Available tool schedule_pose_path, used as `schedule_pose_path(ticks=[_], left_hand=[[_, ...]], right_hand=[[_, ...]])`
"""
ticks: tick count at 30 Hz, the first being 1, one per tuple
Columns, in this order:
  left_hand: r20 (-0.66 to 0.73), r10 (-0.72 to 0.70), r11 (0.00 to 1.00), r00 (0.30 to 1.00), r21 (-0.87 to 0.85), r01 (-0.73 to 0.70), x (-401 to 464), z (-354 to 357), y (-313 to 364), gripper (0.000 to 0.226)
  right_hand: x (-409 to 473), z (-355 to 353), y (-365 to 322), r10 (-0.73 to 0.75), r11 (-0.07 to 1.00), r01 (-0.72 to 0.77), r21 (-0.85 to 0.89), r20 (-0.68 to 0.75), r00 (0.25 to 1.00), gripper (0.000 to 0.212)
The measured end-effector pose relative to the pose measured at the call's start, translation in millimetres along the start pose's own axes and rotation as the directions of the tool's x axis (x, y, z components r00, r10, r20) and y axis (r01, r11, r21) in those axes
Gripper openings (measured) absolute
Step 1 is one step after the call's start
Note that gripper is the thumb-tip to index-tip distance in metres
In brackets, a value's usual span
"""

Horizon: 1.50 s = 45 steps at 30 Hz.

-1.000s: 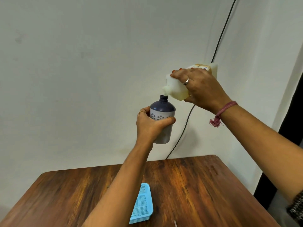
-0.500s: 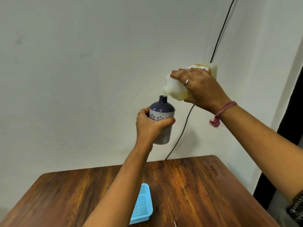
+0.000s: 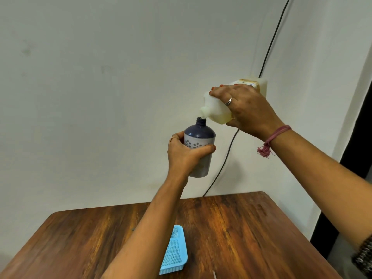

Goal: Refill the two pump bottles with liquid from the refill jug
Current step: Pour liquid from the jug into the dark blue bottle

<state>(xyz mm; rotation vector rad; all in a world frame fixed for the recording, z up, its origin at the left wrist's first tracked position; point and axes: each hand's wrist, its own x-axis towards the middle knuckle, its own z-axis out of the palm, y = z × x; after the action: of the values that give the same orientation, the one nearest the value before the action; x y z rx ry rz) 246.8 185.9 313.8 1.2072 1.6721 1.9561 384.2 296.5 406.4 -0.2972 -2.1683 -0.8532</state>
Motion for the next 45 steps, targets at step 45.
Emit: schedule_pose_path(ticks=[45], left_hand=[[0.009, -0.011, 1.0, 1.0, -0.018, 0.011, 2.6, 2.7, -4.9, 0.072]], right_hand=[[-1.1, 8.8, 5.5, -0.024, 1.0, 0.024, -0.001, 0.038, 0.999, 0.083]])
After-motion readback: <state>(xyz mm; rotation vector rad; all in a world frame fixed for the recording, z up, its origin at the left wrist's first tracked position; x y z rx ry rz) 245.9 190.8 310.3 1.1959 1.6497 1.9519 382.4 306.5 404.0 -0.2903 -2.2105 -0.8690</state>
